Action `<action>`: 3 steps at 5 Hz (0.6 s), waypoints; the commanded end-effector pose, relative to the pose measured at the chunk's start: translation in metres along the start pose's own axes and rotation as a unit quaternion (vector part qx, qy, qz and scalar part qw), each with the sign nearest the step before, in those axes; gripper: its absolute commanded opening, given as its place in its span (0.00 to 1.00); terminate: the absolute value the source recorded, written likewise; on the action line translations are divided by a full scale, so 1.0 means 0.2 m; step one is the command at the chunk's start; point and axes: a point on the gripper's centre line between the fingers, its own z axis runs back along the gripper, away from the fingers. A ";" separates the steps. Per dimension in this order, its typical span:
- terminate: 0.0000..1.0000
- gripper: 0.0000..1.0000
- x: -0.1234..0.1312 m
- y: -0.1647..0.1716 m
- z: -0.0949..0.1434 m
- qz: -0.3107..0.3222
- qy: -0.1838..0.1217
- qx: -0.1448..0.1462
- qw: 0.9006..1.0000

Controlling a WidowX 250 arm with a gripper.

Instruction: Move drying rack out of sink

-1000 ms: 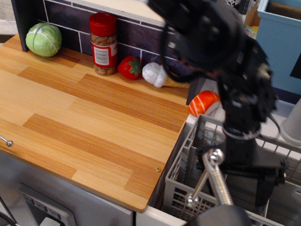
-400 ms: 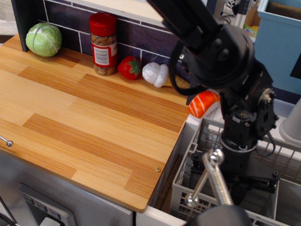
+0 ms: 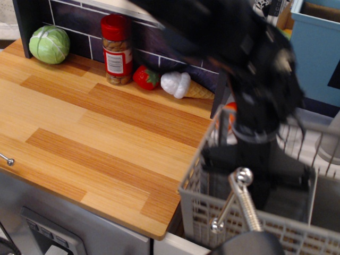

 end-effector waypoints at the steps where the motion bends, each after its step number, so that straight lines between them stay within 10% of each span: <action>1: 0.00 0.00 0.00 0.16 0.42 -0.043 -0.042 -0.009 0.998; 3: 0.00 0.00 0.09 0.59 0.56 -0.014 0.017 0.063 0.998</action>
